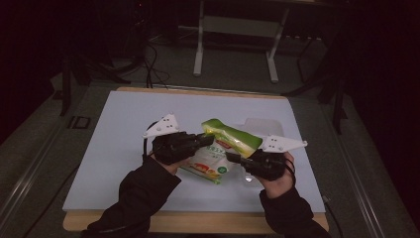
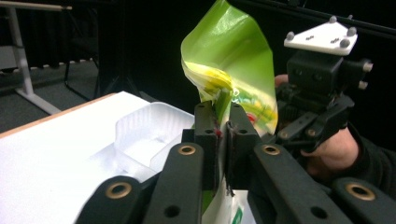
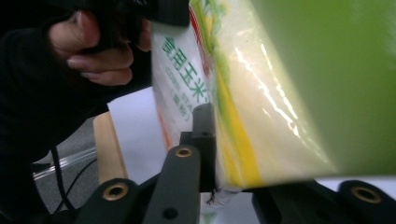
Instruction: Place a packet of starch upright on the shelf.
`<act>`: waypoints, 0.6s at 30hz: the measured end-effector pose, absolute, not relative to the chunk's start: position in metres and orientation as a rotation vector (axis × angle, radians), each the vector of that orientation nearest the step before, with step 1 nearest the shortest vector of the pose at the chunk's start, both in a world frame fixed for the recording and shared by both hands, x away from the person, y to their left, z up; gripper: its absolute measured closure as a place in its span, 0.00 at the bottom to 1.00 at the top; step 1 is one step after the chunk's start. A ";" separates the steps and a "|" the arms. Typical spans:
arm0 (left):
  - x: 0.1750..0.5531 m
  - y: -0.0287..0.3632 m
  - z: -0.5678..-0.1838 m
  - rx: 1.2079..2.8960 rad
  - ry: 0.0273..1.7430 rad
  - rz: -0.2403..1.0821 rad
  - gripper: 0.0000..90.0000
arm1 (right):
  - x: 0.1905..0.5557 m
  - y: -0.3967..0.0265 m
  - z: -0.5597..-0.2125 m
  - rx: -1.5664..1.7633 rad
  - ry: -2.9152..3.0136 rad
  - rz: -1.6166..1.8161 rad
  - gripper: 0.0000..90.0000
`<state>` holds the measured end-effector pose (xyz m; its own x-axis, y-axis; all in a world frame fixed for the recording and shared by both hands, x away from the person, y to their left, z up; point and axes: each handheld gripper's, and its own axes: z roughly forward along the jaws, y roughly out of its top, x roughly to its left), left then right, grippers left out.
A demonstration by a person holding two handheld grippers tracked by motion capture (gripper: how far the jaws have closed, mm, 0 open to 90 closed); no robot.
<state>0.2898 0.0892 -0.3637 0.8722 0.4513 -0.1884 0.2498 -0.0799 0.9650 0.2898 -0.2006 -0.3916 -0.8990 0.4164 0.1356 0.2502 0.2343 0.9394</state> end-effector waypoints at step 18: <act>0.285 0.105 -0.377 1.704 0.541 0.187 0.11 | 0.302 -0.237 -0.355 0.667 2.234 1.714 0.93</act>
